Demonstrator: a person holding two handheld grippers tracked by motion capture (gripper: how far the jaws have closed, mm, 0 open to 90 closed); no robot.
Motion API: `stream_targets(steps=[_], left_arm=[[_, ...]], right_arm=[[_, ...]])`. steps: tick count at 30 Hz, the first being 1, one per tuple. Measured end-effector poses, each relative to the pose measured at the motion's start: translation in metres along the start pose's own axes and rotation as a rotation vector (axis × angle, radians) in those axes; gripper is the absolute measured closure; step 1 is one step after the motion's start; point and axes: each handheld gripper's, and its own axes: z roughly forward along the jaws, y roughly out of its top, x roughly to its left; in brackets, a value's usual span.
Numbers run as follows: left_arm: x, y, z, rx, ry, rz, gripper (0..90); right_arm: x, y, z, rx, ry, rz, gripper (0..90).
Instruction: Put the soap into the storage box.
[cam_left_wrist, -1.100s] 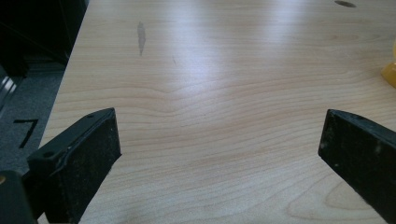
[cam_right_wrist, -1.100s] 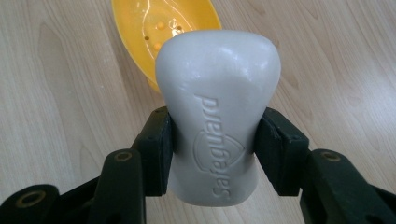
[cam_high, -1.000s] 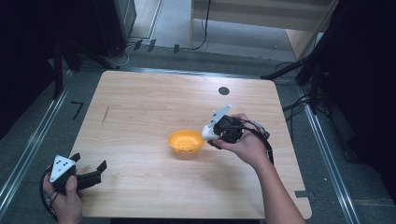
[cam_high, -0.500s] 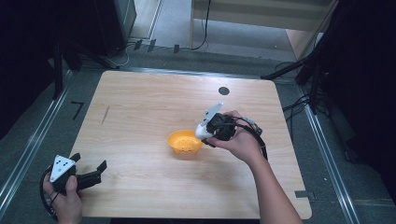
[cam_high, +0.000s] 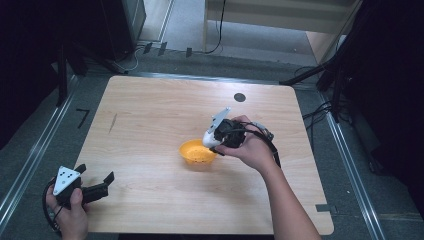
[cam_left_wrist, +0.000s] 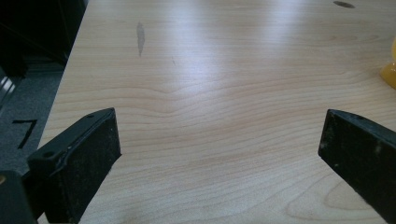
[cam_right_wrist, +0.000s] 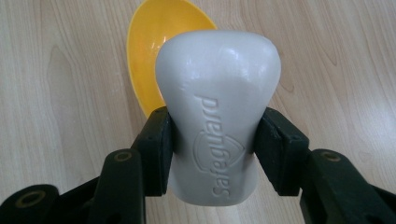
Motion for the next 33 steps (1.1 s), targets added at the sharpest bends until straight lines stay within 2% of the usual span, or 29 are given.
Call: stream_targets(steps=[8,20,21,22,26,33], left_arm=[[0.0,0.0,0.0,0.0,0.0,0.001,0.0],[0.0,0.0,0.0,-0.001,-0.003,-0.003,0.0],[0.0,0.0,0.0,-0.001,-0.003,-0.003,0.0],[0.0,0.0,0.0,-0.001,-0.003,-0.002,0.0],[0.0,0.0,0.0,-0.001,-0.004,-0.003,0.0],[0.0,0.0,0.0,-0.001,-0.004,-0.003,0.0]], right_arm=[[-0.001,0.005,0.004,-0.017,0.012,-0.013,50.8],[0.002,0.021,0.011,-0.005,0.03,-0.058,50.8],[0.003,0.022,0.013,0.001,0.031,-0.049,50.8],[0.001,0.022,0.015,0.001,0.031,-0.066,50.8],[0.001,0.023,0.02,0.011,0.038,-0.06,50.8],[0.002,0.025,0.028,0.028,0.055,-0.081,50.7]])
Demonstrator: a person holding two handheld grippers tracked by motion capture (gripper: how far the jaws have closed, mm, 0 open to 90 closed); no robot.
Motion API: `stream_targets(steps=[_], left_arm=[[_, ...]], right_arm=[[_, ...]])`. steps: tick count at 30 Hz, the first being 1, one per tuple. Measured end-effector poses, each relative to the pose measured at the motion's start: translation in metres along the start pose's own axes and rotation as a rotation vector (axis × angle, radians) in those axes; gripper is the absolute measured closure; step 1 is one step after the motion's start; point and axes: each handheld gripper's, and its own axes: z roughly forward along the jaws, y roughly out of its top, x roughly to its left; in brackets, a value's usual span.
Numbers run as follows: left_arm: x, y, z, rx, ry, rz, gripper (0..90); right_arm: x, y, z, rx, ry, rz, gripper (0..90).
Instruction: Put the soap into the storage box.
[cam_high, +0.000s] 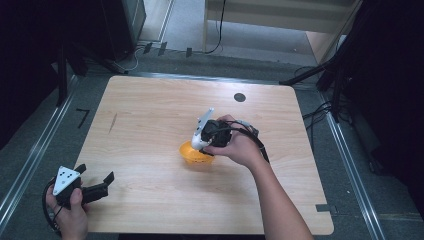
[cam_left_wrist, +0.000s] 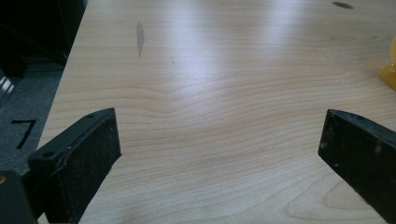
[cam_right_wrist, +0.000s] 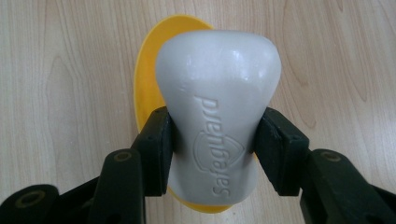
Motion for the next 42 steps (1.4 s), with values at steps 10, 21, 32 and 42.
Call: stream_targets(steps=[10,21,32,42], left_arm=[[0.0,0.0,0.0,0.0,0.0,0.001,0.0],[0.0,0.0,0.0,0.0,-0.002,-0.001,0.0],[0.001,0.0,0.0,0.001,-0.001,-0.004,0.0],[0.0,0.0,0.0,0.001,-0.001,-0.001,0.0]], right_arm=[[0.0,0.002,0.009,0.026,0.005,-0.01,50.7],[0.001,0.004,0.02,0.063,0.013,-0.015,50.5],[-0.001,0.006,0.012,0.009,0.012,0.045,38.4],[-0.006,-0.018,0.001,-0.101,0.008,0.169,34.4]])
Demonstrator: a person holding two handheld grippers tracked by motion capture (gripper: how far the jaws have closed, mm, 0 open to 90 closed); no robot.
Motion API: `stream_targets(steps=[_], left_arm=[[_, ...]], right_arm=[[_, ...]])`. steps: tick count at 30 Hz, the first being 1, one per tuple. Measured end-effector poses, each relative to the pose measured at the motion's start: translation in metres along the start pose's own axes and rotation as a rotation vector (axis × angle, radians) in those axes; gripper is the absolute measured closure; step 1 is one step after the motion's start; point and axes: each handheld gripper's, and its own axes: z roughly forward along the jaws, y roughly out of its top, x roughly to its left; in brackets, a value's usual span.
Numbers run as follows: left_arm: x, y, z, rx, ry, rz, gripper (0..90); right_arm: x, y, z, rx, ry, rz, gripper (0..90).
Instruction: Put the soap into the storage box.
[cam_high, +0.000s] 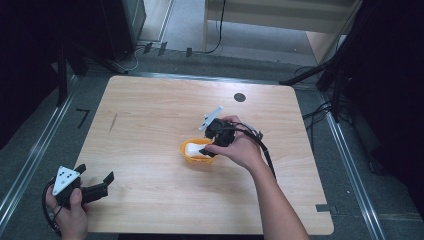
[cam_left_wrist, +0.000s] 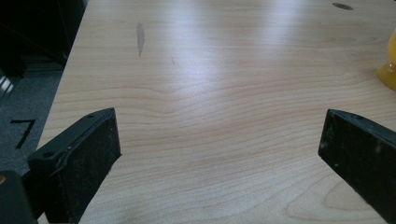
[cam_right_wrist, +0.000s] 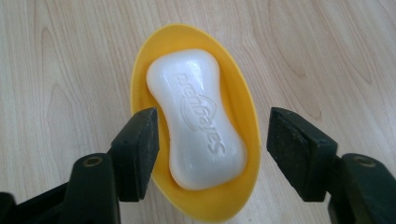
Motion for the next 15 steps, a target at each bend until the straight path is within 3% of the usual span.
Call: stream_targets(steps=[4,8,15], left_arm=[[0.0,0.0,0.0,-0.001,0.0,0.001,0.0],[0.0,0.0,0.0,0.002,0.002,0.004,0.0],[-0.001,0.0,0.0,0.002,0.004,0.006,0.0]], right_arm=[[-0.004,-0.015,-0.007,-0.051,-0.013,0.055,33.3],[-0.005,-0.028,-0.013,-0.064,-0.018,0.105,31.0],[-0.004,-0.048,-0.023,-0.102,-0.056,0.146,24.0]])
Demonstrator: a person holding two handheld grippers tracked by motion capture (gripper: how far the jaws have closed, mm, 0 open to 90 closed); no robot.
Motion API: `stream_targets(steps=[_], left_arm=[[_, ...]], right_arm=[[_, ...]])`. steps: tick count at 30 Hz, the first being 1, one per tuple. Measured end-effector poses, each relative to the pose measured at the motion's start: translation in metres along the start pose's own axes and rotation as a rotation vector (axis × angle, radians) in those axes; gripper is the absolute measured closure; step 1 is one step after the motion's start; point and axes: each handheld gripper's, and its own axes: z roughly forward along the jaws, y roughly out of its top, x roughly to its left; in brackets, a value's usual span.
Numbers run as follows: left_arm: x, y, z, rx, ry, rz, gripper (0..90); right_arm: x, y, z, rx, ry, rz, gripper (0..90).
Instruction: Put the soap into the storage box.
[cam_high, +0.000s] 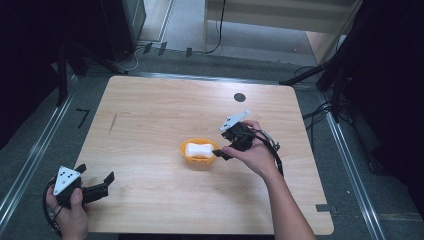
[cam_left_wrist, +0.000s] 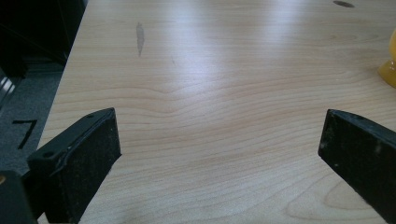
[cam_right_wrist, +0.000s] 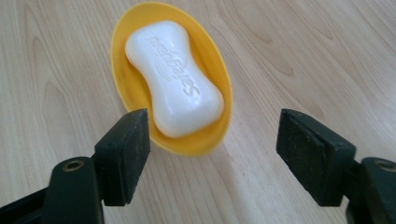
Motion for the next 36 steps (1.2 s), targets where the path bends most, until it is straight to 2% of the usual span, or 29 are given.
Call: stream_targets(steps=[4,10,28,36], left_arm=[[0.0,0.0,0.0,0.0,0.001,0.0,0.0],[0.0,0.0,0.0,0.0,0.0,0.001,0.0],[-0.001,0.0,0.0,0.004,0.003,0.007,0.0],[-0.001,0.0,0.0,0.005,0.003,0.011,0.0]], right_arm=[[-0.001,-0.011,-0.005,-0.008,-0.01,0.047,19.9],[-0.002,-0.027,-0.012,-0.049,-0.019,0.101,17.0],[-0.003,-0.076,-0.031,-0.121,-0.076,0.194,6.8],[-0.004,-0.101,-0.038,-0.149,-0.085,0.256,0.7]])
